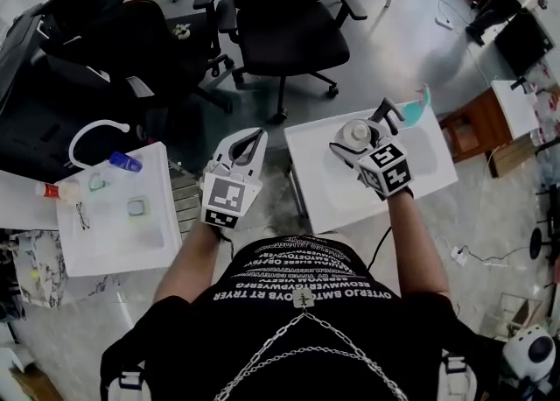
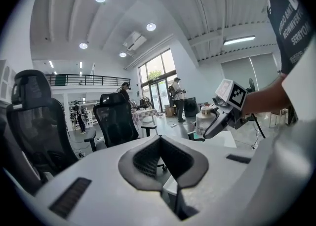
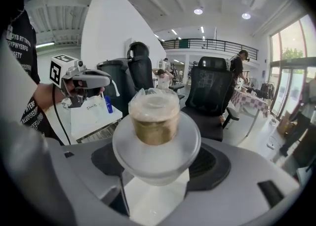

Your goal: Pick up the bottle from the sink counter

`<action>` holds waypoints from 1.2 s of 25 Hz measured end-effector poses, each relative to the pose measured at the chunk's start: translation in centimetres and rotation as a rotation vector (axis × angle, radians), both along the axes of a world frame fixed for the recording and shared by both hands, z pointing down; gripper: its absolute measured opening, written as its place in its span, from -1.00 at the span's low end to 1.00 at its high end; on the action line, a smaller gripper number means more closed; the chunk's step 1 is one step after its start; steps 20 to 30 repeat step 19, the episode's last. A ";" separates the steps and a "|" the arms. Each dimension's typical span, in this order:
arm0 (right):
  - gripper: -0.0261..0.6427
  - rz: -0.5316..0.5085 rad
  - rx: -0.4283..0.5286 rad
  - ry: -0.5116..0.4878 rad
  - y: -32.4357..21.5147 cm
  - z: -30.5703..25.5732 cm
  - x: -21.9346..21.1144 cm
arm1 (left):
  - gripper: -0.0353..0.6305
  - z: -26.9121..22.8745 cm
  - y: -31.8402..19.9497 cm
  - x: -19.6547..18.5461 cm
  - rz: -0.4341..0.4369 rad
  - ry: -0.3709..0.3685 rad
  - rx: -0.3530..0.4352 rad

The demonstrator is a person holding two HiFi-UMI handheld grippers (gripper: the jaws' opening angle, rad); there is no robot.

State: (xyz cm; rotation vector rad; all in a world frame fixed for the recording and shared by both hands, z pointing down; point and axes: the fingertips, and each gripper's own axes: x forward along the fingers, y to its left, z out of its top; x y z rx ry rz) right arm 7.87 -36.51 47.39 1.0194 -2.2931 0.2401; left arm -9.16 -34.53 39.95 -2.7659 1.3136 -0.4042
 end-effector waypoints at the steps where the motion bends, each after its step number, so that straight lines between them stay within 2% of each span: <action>1: 0.09 0.008 0.002 0.001 0.3 -0.2 0.0 | -0.88 -0.1 0.2 -0.1 0.003 0.003 0.003; 9: 0.09 0.053 0.012 -0.021 2.0 -1.0 -0.4 | -0.88 -0.9 0.6 -1.1 0.014 0.016 0.019; 19: 0.09 0.070 0.011 -0.028 1.4 -0.8 0.8 | -0.88 -0.9 0.0 1.2 0.059 0.011 0.019; 30: 0.09 0.070 0.011 -0.028 1.4 -0.8 0.8 | -0.88 -0.9 0.0 1.2 0.059 0.011 0.019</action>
